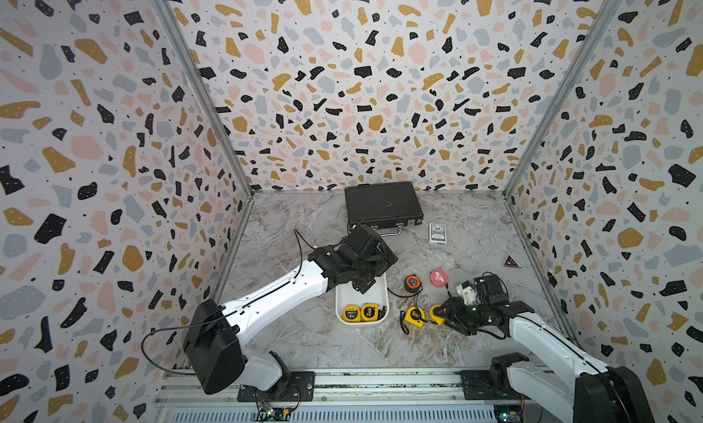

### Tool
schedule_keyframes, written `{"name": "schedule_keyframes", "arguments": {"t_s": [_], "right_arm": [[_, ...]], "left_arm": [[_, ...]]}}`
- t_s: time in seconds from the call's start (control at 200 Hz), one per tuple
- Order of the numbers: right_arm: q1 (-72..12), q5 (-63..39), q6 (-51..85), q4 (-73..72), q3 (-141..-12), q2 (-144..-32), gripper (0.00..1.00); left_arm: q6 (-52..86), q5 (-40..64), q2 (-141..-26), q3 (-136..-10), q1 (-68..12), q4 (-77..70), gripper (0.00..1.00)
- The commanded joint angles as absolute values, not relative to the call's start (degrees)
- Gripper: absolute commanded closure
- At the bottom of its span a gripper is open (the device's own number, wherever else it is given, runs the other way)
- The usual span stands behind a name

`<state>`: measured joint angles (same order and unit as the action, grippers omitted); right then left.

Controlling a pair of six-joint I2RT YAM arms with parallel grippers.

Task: Take the tape measure out of the storage box
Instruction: Place the tape measure at the center of the board, then pick up the tape measure from the storage box.

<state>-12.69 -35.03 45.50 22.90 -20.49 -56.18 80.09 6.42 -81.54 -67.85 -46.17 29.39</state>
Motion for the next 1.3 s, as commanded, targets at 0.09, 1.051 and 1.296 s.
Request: {"name": "schedule_keyframes", "arguments": {"t_s": [0.09, 1.051, 1.296], "right_arm": [[-12.48, -33.28, 42.95, 30.92, -21.04, -52.76, 0.28], [-12.48, -30.85, 37.28, 45.38, -35.16, -50.89, 0.09], [-12.48, -30.68, 37.56, 45.39, -35.33, -50.79, 0.09]], "left_arm": [[76.91, 4.59, -80.39, -67.57, -45.71, 32.41, 0.0], [50.36, 3.25, -95.98, -73.2, -49.47, 54.61, 0.2], [46.72, 2.42, -99.23, -74.27, -50.88, 54.03, 0.2]]}}
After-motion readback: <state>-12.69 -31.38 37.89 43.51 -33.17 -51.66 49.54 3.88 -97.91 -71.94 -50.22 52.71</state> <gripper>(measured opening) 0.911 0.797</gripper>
